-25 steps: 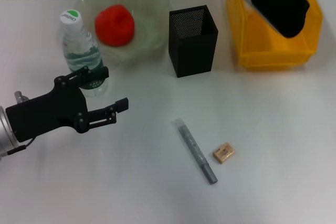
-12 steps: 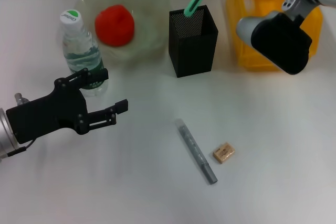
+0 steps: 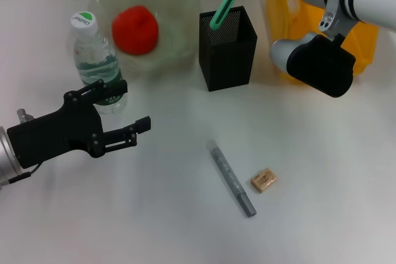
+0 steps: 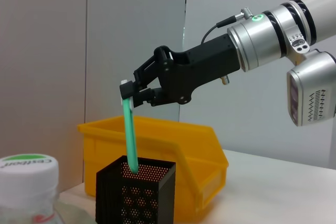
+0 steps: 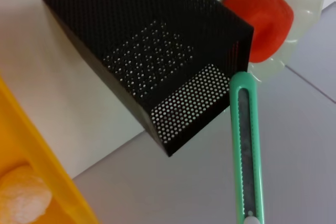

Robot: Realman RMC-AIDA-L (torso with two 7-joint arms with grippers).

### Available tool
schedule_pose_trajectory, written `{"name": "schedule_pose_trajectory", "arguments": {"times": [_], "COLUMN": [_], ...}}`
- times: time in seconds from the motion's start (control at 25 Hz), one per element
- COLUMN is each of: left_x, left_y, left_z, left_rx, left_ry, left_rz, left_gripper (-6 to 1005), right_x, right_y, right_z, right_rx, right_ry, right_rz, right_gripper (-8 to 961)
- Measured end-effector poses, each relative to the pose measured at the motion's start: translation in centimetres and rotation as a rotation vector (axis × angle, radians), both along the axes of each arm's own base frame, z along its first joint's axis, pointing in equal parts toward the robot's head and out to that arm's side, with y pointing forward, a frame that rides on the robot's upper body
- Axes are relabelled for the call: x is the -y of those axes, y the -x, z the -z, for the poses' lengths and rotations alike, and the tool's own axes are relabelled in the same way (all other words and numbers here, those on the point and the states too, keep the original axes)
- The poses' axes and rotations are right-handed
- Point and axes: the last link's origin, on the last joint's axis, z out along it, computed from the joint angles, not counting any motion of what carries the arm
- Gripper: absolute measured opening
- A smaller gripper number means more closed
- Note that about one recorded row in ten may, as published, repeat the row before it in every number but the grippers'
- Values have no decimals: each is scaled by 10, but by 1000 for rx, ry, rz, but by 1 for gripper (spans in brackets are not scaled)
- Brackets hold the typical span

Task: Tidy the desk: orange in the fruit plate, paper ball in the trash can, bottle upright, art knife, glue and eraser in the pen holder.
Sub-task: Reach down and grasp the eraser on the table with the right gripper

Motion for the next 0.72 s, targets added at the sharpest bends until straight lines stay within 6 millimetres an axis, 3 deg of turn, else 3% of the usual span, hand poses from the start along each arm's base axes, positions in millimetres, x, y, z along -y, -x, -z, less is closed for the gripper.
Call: {"name": "schedule_pose_trajectory", "arguments": {"times": [0.52, 0.72], "left_x": [-3, -4], "left_y": [0, -1], "left_z": [-3, -2], "left_rx": [5, 5], "left_ry": [-23, -27], "left_rz": [-2, 1], "left_gripper": [859, 859], "right_x": [-5, -9], "right_y": [-10, -7], "right_z": [3, 0], "right_rx": [15, -19], "right_ry": [-22, -60], "right_rz": [-28, -72], "right_gripper": [325, 410]}}
